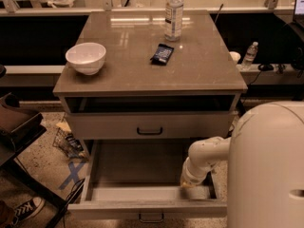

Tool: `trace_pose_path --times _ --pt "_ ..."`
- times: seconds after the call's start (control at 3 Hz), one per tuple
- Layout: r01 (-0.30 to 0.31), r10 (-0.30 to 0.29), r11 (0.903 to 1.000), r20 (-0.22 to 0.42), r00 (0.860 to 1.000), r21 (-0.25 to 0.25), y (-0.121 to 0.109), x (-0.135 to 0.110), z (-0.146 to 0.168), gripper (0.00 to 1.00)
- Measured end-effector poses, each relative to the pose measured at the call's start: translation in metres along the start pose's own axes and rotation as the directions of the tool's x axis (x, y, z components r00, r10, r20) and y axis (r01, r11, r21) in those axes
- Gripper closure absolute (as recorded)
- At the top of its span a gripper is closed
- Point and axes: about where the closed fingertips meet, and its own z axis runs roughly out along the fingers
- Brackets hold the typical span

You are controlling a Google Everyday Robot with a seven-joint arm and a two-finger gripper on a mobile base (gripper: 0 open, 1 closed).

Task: Open middle drawer

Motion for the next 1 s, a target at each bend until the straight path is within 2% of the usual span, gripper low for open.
trace_pose_path --times 0.33,0.67,1.0 --pt "0.000 0.000 0.9999 0.046 0.999 -0.014 0.023 0.007 0.014 1.00" --pt "0.009 -0.008 0.9997 0.061 0.998 -0.022 0.055 0.017 0.012 1.00" --pt "0.009 -0.007 0.9993 0.051 0.999 -0.038 0.070 0.025 0.012 1.00"
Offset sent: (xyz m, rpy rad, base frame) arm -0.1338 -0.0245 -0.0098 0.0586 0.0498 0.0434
